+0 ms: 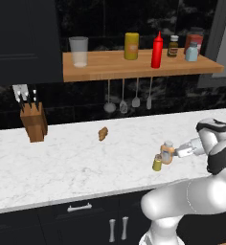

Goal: Put the shaker and condiment bottle from the counter next to their counterparts in the cabinet.

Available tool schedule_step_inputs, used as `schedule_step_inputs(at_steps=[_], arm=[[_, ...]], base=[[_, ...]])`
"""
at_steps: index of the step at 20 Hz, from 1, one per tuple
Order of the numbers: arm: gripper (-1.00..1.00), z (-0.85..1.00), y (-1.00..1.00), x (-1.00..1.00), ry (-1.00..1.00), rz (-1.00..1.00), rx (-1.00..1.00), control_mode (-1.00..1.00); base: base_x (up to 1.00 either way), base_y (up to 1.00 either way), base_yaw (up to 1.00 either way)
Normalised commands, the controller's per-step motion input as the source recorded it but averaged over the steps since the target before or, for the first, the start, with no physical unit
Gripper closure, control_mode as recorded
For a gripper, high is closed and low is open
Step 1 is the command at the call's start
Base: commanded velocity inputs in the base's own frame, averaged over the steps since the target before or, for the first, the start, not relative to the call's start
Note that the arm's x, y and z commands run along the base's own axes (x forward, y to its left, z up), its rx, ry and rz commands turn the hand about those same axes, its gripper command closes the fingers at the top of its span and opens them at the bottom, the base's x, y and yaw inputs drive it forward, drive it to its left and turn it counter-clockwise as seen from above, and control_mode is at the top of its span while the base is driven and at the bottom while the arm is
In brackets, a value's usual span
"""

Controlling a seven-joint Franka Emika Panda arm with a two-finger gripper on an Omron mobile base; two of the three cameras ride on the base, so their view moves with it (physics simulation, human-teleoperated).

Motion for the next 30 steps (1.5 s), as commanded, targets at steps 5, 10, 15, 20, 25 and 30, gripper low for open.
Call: schedule_step_inputs(at_steps=[5,10,15,20,25,30], arm=[[-1.0,-0.08,0.06,0.05,0.0,0.01,0.02,-1.0],[-1.0,-0.07,0.07,0.05,0.0,0.02,0.03,-1.0],[-1.0,-0.05,0.14,0.12,0.0,0.0,0.01,-1.0],[-1.0,-0.04,0.13,0.16,0.0,0.0,0.01,-1.0],[1.0,-0.07,0.14,0.12,0.02,0.0,0.0,-1.0],[1.0,0.03,-0.06,0.03,-0.04,0.0,0.0,-1.0]], base=[[0.0,0.0,0.0],[0.0,0.0,0.0],[0.0,0.0,0.0],[0.0,0.0,0.0],[0.0,0.0,0.0],[0.0,0.0,0.0]])
